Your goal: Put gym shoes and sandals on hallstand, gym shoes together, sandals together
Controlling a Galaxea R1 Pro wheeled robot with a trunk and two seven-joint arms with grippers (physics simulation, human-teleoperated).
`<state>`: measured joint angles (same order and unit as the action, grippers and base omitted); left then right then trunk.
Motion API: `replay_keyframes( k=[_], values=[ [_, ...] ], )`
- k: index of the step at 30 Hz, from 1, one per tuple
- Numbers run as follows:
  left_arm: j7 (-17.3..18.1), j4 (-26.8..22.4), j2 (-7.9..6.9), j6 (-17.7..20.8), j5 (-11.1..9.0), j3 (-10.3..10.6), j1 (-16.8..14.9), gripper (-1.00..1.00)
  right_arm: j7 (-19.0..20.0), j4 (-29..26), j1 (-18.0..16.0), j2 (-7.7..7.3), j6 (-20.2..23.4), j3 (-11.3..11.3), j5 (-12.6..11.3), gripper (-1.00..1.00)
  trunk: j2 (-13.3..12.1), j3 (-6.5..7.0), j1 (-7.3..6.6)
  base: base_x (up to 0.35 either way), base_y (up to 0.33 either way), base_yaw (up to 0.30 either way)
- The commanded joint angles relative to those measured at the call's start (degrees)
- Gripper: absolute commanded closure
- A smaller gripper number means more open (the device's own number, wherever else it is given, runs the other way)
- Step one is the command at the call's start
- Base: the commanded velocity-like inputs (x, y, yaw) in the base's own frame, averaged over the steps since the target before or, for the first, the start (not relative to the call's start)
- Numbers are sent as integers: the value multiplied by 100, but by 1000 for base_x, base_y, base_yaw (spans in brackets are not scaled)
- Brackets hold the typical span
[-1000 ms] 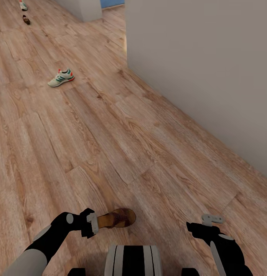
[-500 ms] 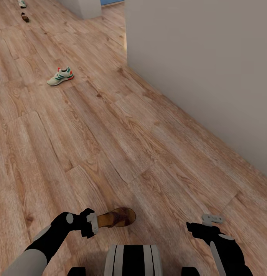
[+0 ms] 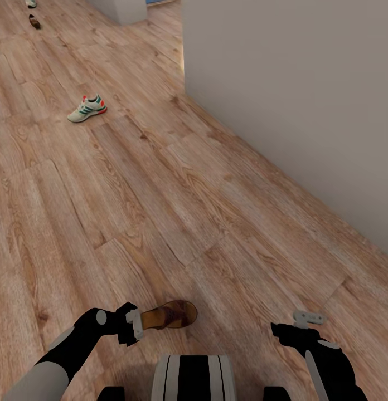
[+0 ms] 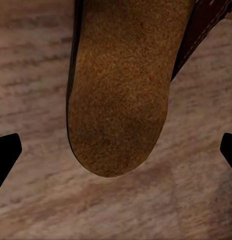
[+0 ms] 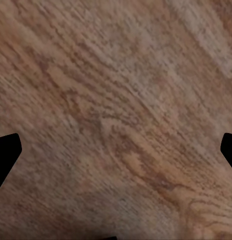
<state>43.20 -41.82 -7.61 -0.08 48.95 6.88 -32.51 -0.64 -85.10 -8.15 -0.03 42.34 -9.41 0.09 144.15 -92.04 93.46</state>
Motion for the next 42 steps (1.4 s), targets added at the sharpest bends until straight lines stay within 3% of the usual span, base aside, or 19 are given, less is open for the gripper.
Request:
replay_keyframes(
  k=[1,9,42],
  values=[
    [13,-10,-4,0,27,16,-1,-100,-7,-7,-2,1,29,0,0,-100,1,-12,-1,0,0,0],
    [9,-10,-10,0,28,16,-1,-100,-7,-7,-3,3,29,0,0,-100,7,-125,9,0,0,0],
    [13,-166,-13,0,28,16,-1,-100,-7,-7,-3,-1,29,0,0,-100,7,-200,9,0,0,0]
  ],
)
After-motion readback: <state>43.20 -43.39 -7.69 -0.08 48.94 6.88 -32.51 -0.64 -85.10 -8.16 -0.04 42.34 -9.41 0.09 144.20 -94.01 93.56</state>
